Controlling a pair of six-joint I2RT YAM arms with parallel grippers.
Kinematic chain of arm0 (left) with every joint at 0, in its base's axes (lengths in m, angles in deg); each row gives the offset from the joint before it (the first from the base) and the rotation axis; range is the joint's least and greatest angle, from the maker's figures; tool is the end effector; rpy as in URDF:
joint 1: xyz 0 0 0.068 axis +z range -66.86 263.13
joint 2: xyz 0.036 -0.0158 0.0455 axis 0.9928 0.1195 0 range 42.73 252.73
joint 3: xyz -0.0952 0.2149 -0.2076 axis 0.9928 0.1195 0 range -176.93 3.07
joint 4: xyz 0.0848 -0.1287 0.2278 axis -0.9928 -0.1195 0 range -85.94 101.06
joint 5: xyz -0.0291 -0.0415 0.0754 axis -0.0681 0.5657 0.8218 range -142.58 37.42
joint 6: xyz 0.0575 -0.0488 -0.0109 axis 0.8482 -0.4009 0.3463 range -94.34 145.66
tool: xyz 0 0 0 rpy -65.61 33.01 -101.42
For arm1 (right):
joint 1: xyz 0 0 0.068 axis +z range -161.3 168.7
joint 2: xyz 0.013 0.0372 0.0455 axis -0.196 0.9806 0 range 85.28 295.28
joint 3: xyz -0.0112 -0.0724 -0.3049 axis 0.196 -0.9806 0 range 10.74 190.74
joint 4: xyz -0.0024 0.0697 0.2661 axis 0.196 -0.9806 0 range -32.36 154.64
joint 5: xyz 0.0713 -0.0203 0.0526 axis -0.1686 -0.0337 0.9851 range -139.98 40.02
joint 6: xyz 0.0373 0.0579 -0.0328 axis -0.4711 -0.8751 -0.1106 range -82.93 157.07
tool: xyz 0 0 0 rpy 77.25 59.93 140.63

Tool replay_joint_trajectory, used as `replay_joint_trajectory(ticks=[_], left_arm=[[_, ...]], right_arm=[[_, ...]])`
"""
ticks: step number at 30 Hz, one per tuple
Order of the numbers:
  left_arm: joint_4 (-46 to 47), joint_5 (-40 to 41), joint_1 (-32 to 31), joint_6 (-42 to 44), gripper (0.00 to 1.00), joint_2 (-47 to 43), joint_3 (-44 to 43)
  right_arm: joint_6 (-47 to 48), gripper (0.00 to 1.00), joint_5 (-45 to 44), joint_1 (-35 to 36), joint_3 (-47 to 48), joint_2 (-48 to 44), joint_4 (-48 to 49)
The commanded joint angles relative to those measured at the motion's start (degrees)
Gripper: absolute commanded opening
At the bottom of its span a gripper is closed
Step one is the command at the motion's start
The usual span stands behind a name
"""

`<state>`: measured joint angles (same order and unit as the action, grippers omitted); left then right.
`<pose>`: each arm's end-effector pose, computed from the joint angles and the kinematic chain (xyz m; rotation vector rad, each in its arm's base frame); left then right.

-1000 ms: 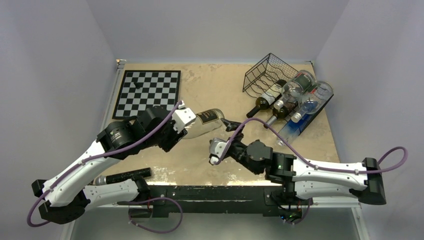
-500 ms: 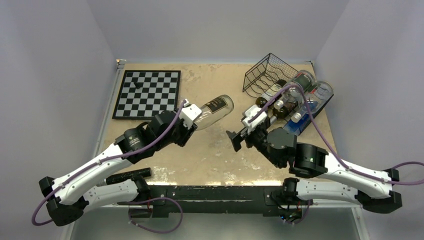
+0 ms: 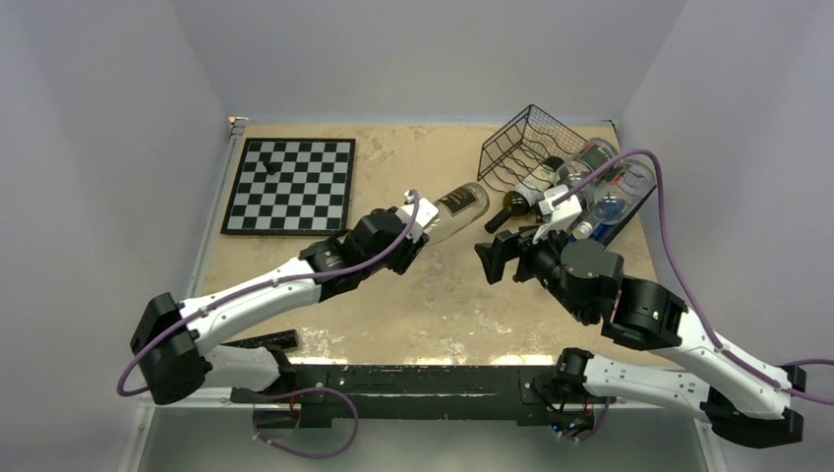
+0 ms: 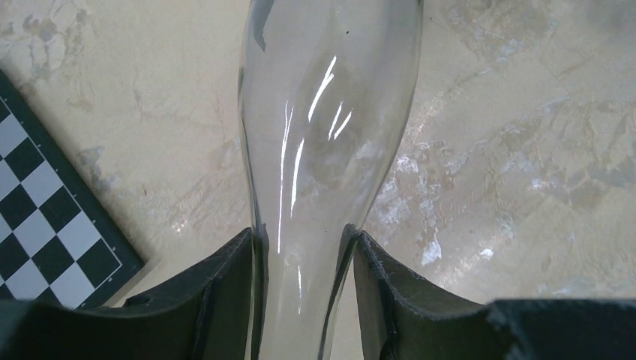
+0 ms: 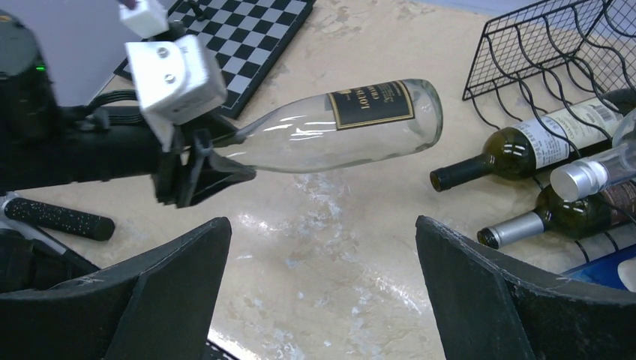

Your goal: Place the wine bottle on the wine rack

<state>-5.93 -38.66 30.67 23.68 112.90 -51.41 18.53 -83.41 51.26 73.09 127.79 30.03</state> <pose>0.1933 -0.2262 0.3151 0.7808 1.9896 -0.3017 0.0969 0.1095 0.4321 -0.2829 1.7887 0.4813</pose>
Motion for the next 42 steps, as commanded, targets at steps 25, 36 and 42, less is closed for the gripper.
replay_joint_trajectory(ticks=[25,36,42], left_arm=[[32.2,4.3,3.1,0.4,0.0,33.3,-24.5],[41.9,3.1,3.7,-1.5,0.0,41.7,-29.2],[48.2,-0.8,4.5,-2.1,0.0,47.6,-33.0]], right_arm=[[-8.9,0.97,-4.4,-0.3,-2.3,-13.4,-9.2],[-9.7,0.97,-5.1,-0.2,-2.3,-14.5,-11.2],[-10.6,0.97,-5.1,-0.3,-2.1,-14.6,-12.6]])
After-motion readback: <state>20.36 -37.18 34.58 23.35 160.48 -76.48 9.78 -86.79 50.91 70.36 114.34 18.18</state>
